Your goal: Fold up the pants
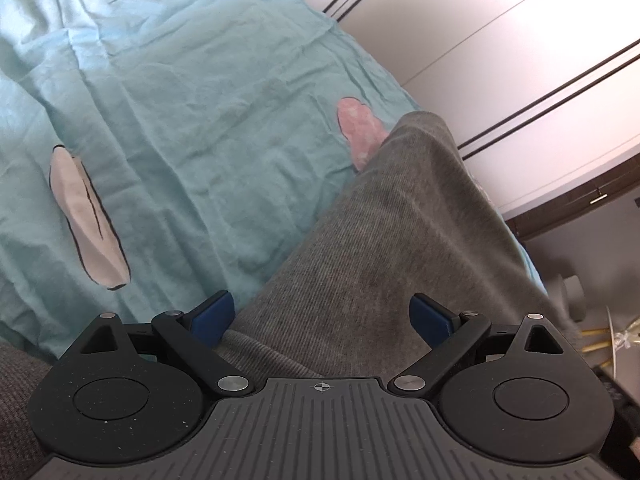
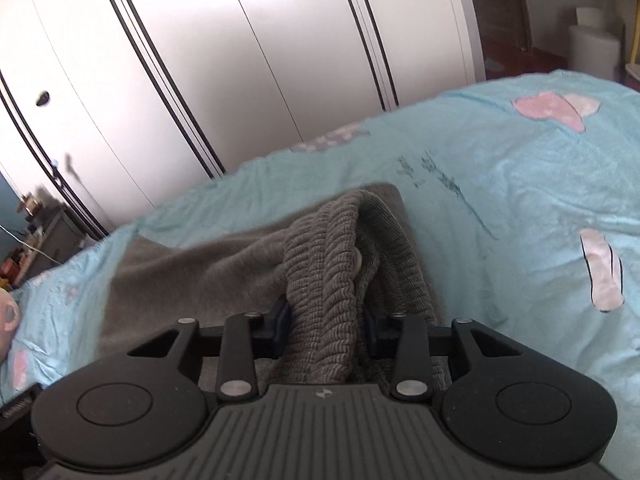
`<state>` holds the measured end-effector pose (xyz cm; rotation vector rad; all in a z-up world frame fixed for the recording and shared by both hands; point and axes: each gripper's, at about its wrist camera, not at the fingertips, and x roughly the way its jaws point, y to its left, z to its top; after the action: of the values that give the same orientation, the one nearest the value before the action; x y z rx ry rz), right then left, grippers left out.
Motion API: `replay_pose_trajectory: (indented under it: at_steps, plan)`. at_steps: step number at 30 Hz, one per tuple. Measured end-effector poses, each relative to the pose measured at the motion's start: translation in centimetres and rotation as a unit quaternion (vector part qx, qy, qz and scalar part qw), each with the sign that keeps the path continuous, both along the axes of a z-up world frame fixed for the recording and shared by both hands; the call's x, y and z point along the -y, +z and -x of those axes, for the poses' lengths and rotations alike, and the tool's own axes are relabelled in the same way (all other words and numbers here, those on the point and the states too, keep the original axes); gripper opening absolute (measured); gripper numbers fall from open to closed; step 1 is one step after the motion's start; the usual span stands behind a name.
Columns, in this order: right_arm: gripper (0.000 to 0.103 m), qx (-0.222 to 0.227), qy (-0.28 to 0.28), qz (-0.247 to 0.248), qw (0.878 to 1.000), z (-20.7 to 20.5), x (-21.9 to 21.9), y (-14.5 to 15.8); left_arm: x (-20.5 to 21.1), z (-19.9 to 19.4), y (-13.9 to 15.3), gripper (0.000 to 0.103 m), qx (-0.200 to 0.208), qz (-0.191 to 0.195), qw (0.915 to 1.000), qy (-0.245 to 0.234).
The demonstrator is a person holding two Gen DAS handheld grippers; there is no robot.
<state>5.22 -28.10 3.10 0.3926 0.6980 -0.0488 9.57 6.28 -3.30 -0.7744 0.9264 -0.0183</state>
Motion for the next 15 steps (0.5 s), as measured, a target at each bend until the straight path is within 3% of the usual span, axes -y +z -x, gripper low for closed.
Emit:
replay_pose_trajectory:
  at_steps: [3, 5, 6, 8, 11, 13, 14, 15]
  plan:
    - [0.032, 0.032, -0.005, -0.018, 0.999, 1.2, 0.5, 0.2, 0.0, 0.0, -0.1, 0.097, -0.004, -0.001, 1.0, -0.001]
    - [0.034, 0.004, 0.005, 0.047, 0.999, 0.7, 0.1, -1.4, 0.1, -0.2, -0.3, 0.097, -0.011, -0.002, 0.9999, -0.004]
    - [0.04, -0.022, 0.012, 0.087, 0.996, 0.4, -0.3, -2.6, 0.2, -0.3, -0.4, 0.097, -0.013, -0.005, 0.9999, -0.006]
    - [0.054, -0.022, 0.013, 0.128, 0.991, 0.6, -0.8, -3.0, 0.3, -0.3, -0.4, 0.097, -0.013, -0.009, 0.9999, -0.007]
    - [0.064, -0.018, -0.004, 0.103, 0.995, 1.2, -0.6, -1.1, 0.3, -0.3, -0.4, 0.097, -0.014, -0.01, 0.9998, -0.008]
    - [0.077, -0.006, -0.007, 0.09, 0.996, 2.3, -0.4, -0.3, 0.3, -0.4, -0.5, 0.097, -0.016, -0.011, 0.9998, -0.008]
    - [0.09, -0.006, -0.004, 0.088, 0.996, 2.8, -0.2, -0.3, 0.3, -0.4, -0.5, 0.097, -0.016, -0.013, 0.9998, -0.009]
    - [0.096, -0.013, -0.005, 0.092, 0.996, 3.2, -0.1, -0.4, 0.4, -0.4, -0.5, 0.097, -0.016, -0.015, 0.9997, -0.01]
